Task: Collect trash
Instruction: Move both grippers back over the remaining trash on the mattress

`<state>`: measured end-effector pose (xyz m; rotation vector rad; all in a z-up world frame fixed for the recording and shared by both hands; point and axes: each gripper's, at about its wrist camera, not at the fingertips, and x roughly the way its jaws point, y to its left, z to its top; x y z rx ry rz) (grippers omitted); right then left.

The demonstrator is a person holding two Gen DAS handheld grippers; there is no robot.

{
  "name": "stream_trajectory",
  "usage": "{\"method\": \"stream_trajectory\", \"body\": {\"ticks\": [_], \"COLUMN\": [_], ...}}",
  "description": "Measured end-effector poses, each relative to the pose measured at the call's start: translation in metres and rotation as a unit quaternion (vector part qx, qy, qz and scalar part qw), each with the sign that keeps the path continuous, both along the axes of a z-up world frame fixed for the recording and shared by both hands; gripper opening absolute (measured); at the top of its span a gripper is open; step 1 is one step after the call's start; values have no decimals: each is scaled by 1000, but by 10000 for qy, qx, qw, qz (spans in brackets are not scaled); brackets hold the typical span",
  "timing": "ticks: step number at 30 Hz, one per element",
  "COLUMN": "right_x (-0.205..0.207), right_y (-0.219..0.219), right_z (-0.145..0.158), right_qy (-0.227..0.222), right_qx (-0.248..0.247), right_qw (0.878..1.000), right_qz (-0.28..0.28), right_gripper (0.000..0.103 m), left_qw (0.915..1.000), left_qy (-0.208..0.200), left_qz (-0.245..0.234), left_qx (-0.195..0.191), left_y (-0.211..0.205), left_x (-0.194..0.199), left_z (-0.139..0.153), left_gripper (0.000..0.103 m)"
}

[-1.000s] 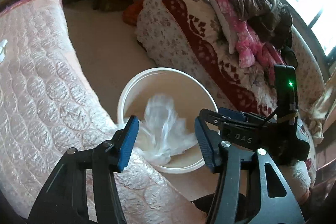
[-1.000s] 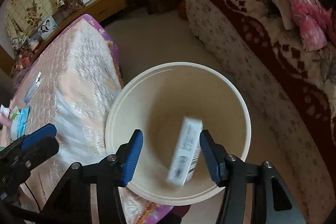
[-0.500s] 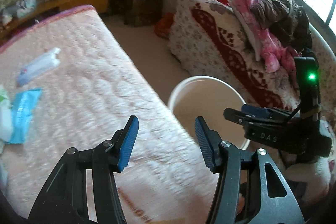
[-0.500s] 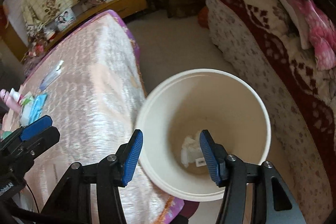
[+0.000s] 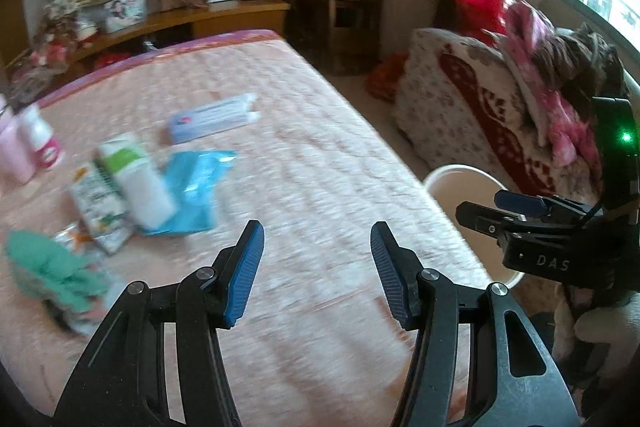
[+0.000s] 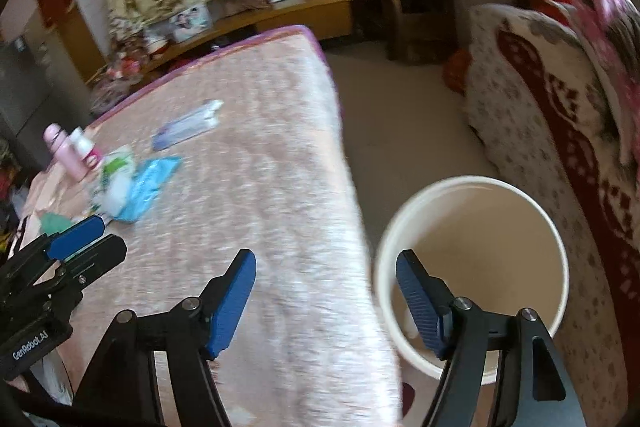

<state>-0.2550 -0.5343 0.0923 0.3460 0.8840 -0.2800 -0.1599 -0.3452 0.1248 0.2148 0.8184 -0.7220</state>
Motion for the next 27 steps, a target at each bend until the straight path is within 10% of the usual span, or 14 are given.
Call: {"method": "stream_trajectory", "body": {"ticks": [17,27], "right_x": [72,118], "right_y": [115,141], "right_z": [-10,-16], "right_qy": [116,2], "right_qx": [252,529], "right_qw": [9919,9875], "right_qz": [1236,1486], "right_gripper": [73,73], "left_qw": [9937,9888], "left_qy": [147,621], "left_qz": [1060,1195], "left_qx": [345,640], "left_y": [174,191], "left_x": [17,23], "left_z": [-10,-65], "left_gripper": [54,54]}}
